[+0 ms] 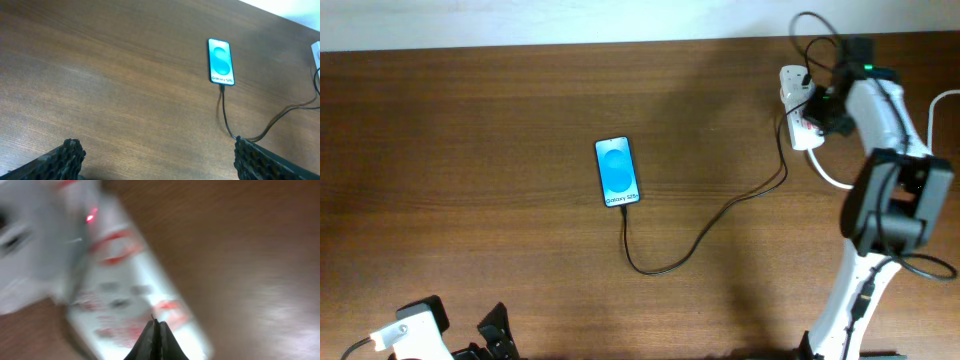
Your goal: Plug charger to phone and switch on socket
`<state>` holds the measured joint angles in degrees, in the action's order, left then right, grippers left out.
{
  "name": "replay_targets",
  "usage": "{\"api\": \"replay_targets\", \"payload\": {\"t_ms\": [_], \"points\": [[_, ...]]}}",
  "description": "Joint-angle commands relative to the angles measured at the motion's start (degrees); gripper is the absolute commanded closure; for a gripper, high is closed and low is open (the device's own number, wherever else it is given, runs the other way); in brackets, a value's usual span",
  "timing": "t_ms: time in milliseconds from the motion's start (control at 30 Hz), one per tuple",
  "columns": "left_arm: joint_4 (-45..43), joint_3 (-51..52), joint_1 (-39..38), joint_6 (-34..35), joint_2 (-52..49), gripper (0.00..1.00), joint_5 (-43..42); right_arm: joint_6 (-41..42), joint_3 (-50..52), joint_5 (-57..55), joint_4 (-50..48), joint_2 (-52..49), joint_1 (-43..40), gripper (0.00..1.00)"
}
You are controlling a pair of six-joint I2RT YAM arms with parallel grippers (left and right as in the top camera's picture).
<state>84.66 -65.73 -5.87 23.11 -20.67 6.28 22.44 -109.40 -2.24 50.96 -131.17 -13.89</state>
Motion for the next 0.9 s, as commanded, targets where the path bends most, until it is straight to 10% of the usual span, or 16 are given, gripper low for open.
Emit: {"api": "replay_targets", "payload": {"t_ms": [0, 767, 833, 867], "points": [[0.04, 0.00, 0.02, -0.70, 0.17, 0.00, 0.61, 0.31, -2.12, -4.00, 3.69, 10.32, -5.57, 0.96], [0.04, 0.00, 0.02, -0.70, 0.17, 0.01, 0.61, -8.72, -2.12, 9.09, 44.59, 79.60, -2.58, 0.92], [0.04, 0.00, 0.02, -0.70, 0.17, 0.01, 0.61, -8.70, -2.08, 9.14, 46.36, 84.76, -2.58, 0.46], [0.04, 0.00, 0.02, -0.70, 0.17, 0.01, 0.61, -8.72, -2.03, 9.11, 46.36, 87.84, -2.58, 0.02]]}}
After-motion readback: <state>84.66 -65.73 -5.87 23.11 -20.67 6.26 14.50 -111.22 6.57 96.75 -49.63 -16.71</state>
